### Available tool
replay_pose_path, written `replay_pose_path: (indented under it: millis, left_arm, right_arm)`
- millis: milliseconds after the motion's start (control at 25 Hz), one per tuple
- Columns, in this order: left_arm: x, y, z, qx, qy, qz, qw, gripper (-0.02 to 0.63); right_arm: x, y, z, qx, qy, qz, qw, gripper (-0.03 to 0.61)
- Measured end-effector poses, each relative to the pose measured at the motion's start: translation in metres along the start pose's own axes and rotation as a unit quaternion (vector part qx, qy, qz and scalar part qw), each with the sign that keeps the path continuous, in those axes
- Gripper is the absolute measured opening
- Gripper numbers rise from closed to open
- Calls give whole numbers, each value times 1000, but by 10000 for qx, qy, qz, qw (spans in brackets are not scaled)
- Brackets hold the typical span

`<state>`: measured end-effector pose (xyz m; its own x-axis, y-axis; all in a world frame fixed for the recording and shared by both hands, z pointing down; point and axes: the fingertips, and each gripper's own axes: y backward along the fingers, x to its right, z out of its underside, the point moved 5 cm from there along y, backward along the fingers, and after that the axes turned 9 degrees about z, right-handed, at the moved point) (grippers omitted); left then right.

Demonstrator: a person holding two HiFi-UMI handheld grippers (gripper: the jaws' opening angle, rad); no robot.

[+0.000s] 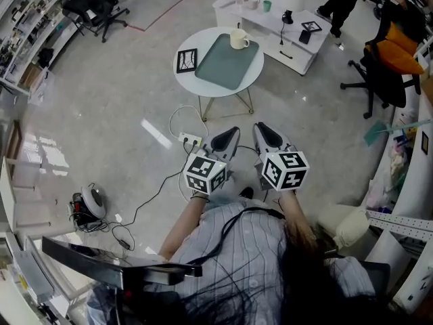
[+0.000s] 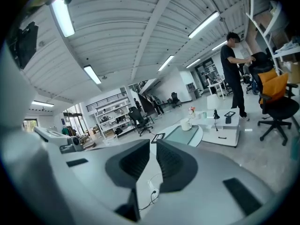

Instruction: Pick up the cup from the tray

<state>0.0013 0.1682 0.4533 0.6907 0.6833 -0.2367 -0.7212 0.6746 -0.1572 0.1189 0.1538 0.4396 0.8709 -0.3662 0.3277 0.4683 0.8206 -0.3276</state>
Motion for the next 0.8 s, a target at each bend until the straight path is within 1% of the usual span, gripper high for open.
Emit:
replay_pose_path:
  millis: [200,440,640,800]
  left_arm:
    - [-8,-3,-2,-62,-10,-37,10000,14]
    - [-28,-16,-5,-106,66,-95,9999,14]
    - [-55,-42,-10,-142,62,-35,9999,14]
    - [-82,-66,-16,-124,151,8,9998,14]
  right_arm:
    - [3,-10,-2,-18,-85,-63,9999,58]
    - [16,-30,-5,-114,-110,4,9999,58]
    - [32,-60,-16,-145,-119,79,9998,58]
    - [43,-86,-30,-132,-112,104,9998,58]
